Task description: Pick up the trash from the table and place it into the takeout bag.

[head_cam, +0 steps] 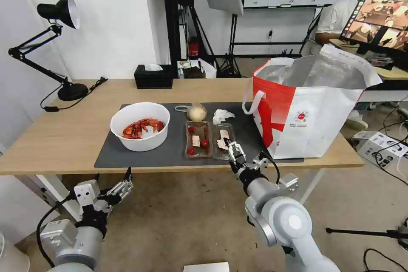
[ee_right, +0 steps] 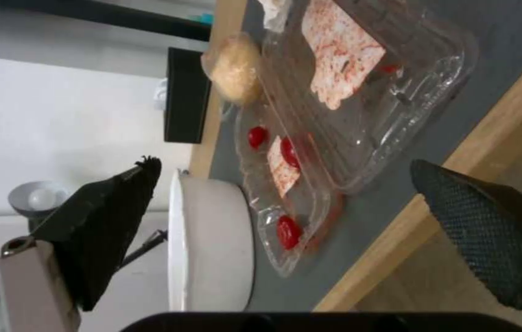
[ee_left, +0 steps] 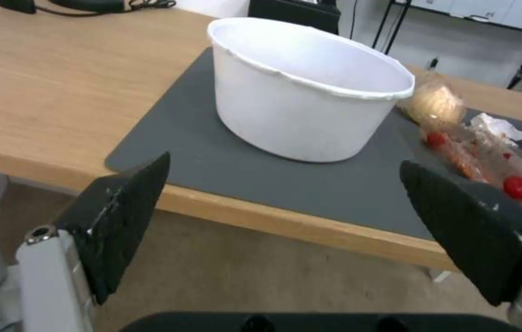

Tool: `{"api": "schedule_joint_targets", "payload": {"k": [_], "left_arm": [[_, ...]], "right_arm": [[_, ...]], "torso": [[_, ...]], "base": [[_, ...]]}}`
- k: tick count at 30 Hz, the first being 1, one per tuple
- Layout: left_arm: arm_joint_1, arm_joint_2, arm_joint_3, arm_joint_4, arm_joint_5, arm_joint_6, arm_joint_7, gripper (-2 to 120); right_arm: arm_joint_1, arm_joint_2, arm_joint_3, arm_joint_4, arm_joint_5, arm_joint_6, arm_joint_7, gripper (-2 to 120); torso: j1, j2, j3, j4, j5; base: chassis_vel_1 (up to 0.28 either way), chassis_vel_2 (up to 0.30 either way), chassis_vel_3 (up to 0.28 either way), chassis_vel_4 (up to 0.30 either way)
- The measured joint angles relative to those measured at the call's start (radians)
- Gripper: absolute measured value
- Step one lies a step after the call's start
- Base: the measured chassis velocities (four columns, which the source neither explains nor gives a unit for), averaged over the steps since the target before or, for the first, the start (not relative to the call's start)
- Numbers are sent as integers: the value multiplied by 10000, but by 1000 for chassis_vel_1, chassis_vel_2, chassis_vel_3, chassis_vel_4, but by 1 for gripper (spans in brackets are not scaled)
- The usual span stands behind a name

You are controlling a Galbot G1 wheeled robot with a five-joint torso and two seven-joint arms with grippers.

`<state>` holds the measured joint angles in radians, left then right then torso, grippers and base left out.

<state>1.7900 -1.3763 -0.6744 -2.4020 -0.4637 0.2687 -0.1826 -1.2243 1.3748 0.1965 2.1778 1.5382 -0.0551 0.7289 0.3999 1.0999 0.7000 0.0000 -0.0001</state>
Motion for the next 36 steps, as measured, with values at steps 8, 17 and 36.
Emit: {"api": "schedule_joint_targets", "payload": {"k": [8, 17, 36], "left_arm": [[56, -13, -41, 2, 26, -1, -3, 100], [170, -75, -87, -57, 82, 5, 0, 100], [20, -21, -318, 84, 85, 38, -1, 100]], "right_arm": [[225, 81, 7, -139, 31, -91, 462, 100], [591, 29, -26, -251, 155, -216, 848, 100], [1095, 341, -322, -844, 117, -390, 1373, 100]], "torso": [[0, 0, 0, 0, 1], [0, 1, 0, 0, 0], [1, 0, 0, -1, 0]], "base": [[0, 0, 0, 0], [0, 0, 0, 0], [0, 0, 0, 0]]}}
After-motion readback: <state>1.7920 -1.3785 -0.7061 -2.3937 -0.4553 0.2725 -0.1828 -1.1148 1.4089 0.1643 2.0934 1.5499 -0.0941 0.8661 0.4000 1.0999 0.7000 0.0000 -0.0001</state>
